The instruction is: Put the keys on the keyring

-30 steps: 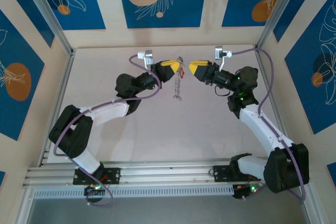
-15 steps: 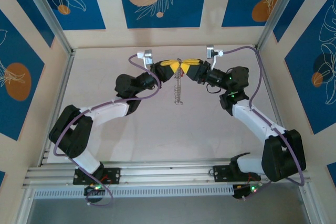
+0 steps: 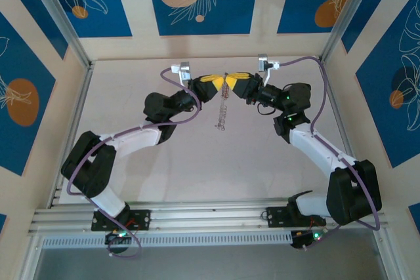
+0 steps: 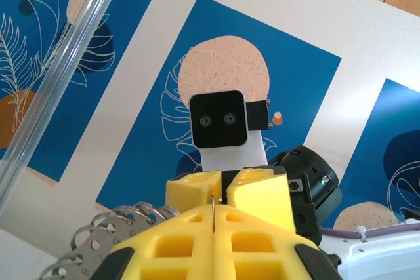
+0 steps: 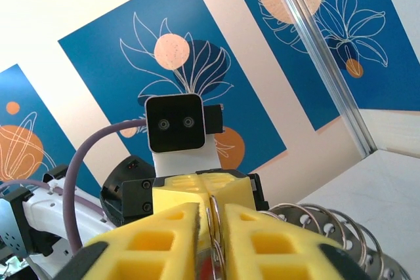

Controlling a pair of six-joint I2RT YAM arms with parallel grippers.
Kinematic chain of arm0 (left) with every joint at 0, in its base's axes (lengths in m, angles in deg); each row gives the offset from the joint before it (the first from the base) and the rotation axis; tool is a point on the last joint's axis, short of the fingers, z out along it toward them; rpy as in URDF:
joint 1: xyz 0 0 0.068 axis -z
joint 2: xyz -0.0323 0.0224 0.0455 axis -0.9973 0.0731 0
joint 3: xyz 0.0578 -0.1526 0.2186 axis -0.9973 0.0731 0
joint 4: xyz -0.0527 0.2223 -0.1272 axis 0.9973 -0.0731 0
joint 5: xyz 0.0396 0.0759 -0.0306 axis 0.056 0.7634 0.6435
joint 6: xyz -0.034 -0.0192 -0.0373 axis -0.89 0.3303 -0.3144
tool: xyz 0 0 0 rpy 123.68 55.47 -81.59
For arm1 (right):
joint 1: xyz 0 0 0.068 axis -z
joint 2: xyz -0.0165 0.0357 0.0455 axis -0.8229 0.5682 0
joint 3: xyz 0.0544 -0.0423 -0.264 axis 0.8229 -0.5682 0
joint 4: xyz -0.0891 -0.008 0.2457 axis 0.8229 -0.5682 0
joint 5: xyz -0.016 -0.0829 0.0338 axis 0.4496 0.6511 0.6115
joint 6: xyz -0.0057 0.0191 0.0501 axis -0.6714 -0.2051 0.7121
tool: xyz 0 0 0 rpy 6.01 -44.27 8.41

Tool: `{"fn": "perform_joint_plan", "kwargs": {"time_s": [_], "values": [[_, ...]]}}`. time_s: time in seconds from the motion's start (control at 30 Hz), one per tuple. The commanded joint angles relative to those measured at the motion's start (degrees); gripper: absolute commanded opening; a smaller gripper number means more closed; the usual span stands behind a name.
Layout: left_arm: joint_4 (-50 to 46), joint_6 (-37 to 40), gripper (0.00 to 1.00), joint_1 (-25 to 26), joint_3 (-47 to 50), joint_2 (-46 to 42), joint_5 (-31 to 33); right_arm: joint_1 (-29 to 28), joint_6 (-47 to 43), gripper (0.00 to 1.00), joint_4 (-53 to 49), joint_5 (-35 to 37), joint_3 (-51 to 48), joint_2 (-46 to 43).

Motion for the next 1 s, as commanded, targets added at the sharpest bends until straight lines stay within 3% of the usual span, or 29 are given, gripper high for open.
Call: {"fn": "perform_joint_plan", "kwargs": {"time_s": [0.0, 0.27, 0.67, 0.97], "values": [[4.72, -0.38, 0.00, -0.29, -1.90, -0.76, 1.20, -0.24, -0.35, 0.23, 1.59, -0.26, -0.08, -0.39], [4.71, -0.39, 0.00, -0.35, -1.91, -0.93, 1.35, -0.29, -0.01, 0.22, 1.91, -0.26, -1.33, -0.55], [4.72, -0.58, 0.00, -0.29, -2.36, -0.48, 1.36, -0.28, 0.27, 0.00, 2.85, -0.53, -1.40, -0.23], [0.11, 1.98, 0.00, -0.99, -3.45, -0.78, -0.29, 0.69, -2.09, 0.00, -2.35, -1.31, -0.37, -1.13]]}}
